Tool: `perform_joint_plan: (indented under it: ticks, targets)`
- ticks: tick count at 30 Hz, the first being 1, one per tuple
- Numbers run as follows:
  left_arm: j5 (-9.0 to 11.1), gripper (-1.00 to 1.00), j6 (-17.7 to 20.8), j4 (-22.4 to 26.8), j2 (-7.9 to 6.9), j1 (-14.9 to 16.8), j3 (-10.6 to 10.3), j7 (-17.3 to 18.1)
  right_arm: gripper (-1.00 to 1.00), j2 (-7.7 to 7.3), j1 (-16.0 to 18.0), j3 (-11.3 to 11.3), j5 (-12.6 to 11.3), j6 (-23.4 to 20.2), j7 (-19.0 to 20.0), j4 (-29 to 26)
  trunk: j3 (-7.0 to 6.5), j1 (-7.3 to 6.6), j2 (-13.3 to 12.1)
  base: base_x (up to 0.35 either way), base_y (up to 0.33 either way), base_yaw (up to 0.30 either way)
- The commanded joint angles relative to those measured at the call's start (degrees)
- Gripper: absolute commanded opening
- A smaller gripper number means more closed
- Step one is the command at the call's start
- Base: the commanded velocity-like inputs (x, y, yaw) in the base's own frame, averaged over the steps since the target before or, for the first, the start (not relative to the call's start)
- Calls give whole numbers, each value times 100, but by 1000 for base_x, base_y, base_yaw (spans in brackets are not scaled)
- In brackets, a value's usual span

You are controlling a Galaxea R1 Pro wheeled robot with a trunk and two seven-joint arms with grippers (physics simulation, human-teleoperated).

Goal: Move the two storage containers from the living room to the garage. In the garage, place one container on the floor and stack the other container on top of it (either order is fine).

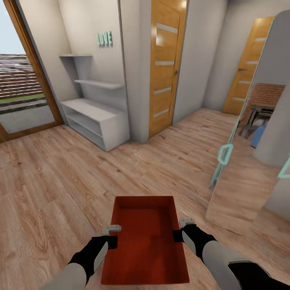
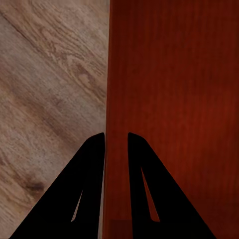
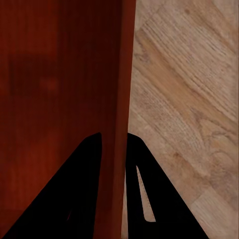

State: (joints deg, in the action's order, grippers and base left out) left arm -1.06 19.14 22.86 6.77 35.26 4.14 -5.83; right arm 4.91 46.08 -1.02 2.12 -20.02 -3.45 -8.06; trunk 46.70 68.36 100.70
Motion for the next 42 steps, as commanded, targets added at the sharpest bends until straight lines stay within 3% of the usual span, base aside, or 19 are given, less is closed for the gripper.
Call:
perform_joint_plan:
  ticks: [1, 42]
  targets:
    - [168, -100, 107, -9, -97, -2, -115, 20, -100, 0, 7, -323, -124, -28, 11, -26, 5, 3, 2, 348, 0, 0]
    - [168, -100, 107, -9, -88, -5, -115, 20, -100, -6, 7, -320, -124, -28, 11, -27, 5, 3, 2, 348, 0, 0]
